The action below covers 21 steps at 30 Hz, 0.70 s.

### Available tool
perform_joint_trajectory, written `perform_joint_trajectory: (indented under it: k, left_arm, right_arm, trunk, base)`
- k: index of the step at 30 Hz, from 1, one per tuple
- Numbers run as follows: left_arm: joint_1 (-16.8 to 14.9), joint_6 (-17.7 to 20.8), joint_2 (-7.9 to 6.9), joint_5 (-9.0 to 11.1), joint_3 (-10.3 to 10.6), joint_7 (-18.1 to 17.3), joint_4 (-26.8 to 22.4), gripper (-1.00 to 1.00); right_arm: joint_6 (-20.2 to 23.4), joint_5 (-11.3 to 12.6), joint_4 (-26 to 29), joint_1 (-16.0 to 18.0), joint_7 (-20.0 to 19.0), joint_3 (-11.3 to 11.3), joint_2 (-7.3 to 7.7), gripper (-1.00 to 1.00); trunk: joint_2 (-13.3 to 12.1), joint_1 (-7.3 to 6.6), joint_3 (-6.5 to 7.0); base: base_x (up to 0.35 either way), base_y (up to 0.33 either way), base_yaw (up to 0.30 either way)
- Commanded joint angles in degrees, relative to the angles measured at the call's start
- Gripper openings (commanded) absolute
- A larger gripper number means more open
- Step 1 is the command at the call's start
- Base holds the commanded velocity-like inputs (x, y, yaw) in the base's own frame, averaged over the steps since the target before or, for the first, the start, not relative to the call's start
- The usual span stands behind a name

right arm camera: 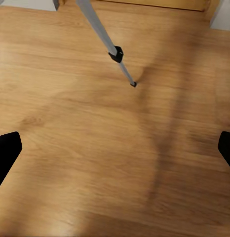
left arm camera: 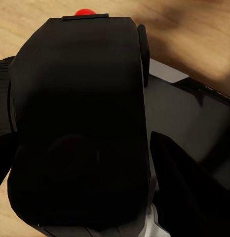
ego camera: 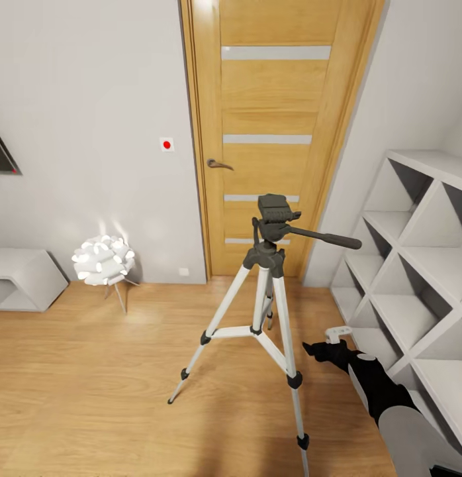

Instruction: Attach the digital camera to the camera tripod in the bedroom.

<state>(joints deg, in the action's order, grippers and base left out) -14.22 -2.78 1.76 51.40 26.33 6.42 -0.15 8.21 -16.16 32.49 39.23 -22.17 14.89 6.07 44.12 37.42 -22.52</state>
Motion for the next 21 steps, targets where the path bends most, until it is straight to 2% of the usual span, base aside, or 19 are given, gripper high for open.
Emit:
perform_joint_trajectory:
  k: [1,4,9,16,21]
  left_arm:
    - [0.0,-0.1,0.01,0.3,0.5,0.3,0.0,-1.00]
    - [0.0,-0.1,0.04,0.3,0.5,0.3,0.0,-1.00]
    - [0.0,0.0,0.16,0.1,0.5,0.3,0.0,-1.00]
    - [-0.1,-0.3,-0.01,0.2,0.7,0.0,-0.7,-1.00]
    - [-0.2,-0.5,-0.02,0.2,1.0,-0.2,-1.2,-1.00]
  right_arm:
    - [0.2,-0.5,0.1,0.0,-0.5,0.4,-0.06,1.00]
    - [0.2,-0.6,0.1,0.0,-0.5,0.3,-0.08,1.00]
    - [0.2,-0.6,0.1,0.0,-0.6,0.4,0.07,1.00]
    - [0.4,-2.6,0.2,0.0,-2.9,0.6,0.32,1.00]
    - [0.3,-1.0,0.8,0.1,-1.7,0.7,0.69,1.00]
  trunk:
    - [0.1,0.01,-0.06]
    - [0.1,0.01,-0.06]
    - [0.1,0.01,-0.06]
    - [0.1,0.01,-0.06]
    - [0.1,0.01,-0.06]
  base:
    - [-0.007,0.013,0.000]
    - [-0.006,0.009,0.000]
    - [-0.161,0.153,0.000]
    - [0.000,0.000,0.000]
    - [0.000,0.000,0.000]
